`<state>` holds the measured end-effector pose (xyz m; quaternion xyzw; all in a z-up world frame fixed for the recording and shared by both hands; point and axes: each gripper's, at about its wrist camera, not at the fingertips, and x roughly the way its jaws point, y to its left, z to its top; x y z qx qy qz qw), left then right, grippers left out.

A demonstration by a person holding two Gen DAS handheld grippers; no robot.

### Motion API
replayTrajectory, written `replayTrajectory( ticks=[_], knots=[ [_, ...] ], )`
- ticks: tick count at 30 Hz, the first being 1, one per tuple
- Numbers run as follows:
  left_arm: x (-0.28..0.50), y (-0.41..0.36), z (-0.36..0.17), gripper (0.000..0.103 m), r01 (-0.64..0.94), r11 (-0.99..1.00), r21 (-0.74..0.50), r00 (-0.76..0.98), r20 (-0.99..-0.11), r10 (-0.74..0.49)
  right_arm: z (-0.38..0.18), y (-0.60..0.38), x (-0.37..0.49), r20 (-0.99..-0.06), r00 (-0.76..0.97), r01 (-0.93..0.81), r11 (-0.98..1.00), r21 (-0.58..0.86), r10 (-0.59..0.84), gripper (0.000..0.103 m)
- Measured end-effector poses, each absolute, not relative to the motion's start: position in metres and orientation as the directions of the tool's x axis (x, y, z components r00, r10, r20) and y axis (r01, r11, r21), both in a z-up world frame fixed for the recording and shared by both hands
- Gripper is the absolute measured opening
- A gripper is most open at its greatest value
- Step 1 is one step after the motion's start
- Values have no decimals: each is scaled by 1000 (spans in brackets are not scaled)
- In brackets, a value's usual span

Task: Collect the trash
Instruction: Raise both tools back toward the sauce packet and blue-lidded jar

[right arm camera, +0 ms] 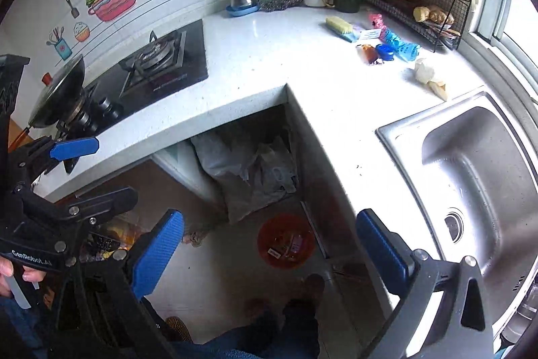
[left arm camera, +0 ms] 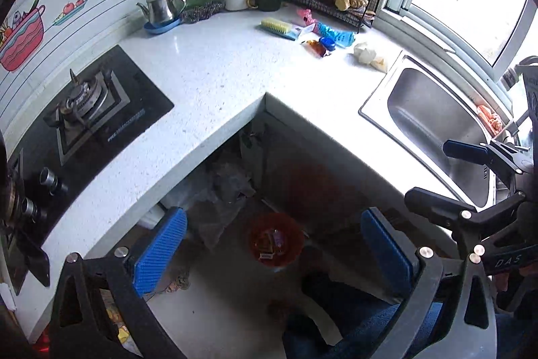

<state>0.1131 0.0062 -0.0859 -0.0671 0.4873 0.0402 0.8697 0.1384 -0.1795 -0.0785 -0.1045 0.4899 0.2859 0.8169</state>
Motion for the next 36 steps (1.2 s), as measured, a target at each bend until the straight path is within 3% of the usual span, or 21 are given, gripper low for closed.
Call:
replayTrajectory(
  ticks=[15, 22, 36],
  knots=[
    [265, -10, -56, 103, -88, 995, -52, 548, -836, 5, -27, -208, 267, -797, 456, -484, 862, 152, 396, 102],
    [354, -23, -73, 103, -89, 993, -72, 499, -867, -19, -40, -225, 338, -817, 400, -453, 865, 218, 416, 102],
    [493, -38, -125, 103, -164, 982, -95, 389, -921, -24, -89, -264, 456, -871, 380, -368, 914, 168, 313, 102]
  ],
)
